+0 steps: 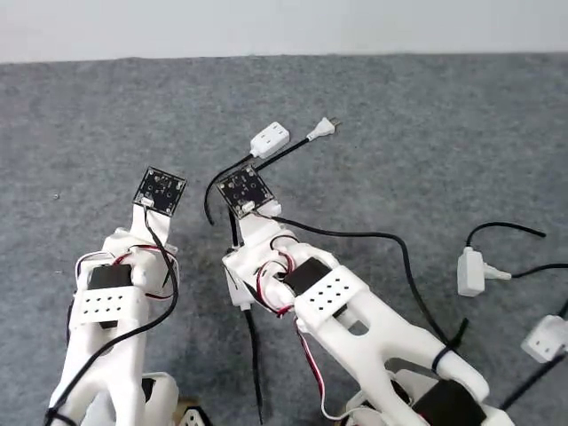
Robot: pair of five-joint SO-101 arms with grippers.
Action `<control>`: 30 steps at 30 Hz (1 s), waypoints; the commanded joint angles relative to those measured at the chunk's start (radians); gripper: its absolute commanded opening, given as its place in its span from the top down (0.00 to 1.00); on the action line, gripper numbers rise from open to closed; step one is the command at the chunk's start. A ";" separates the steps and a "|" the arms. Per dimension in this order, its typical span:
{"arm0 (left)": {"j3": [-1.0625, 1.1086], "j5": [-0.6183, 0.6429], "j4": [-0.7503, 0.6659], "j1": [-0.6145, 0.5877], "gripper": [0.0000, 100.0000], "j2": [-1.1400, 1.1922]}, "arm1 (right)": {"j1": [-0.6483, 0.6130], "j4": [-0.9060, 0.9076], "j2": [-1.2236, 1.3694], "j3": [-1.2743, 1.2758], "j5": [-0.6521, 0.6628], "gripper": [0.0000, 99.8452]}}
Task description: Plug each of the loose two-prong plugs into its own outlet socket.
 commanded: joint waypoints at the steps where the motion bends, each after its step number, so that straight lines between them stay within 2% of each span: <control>1: -0.007 0.009 -0.023 -0.005 0.98 -0.031 | -0.007 -0.007 0.010 -0.003 0.031 0.99; 5: -0.007 0.009 -0.023 -0.005 0.98 -0.029 | -0.008 0.036 0.012 0.003 0.041 0.99; 13: -0.007 0.008 -0.023 -0.005 0.98 -0.029 | -0.054 0.182 0.025 0.009 0.164 0.99; 24: -0.007 0.008 -0.023 -0.005 0.98 -0.029 | -0.056 0.186 0.025 0.025 0.192 0.99; 26: -0.007 0.008 -0.023 -0.005 0.98 -0.029 | -0.058 0.186 0.019 0.023 0.166 0.95; 30: -0.007 0.008 -0.023 -0.005 0.98 -0.031 | -0.099 0.196 0.012 0.021 0.040 0.79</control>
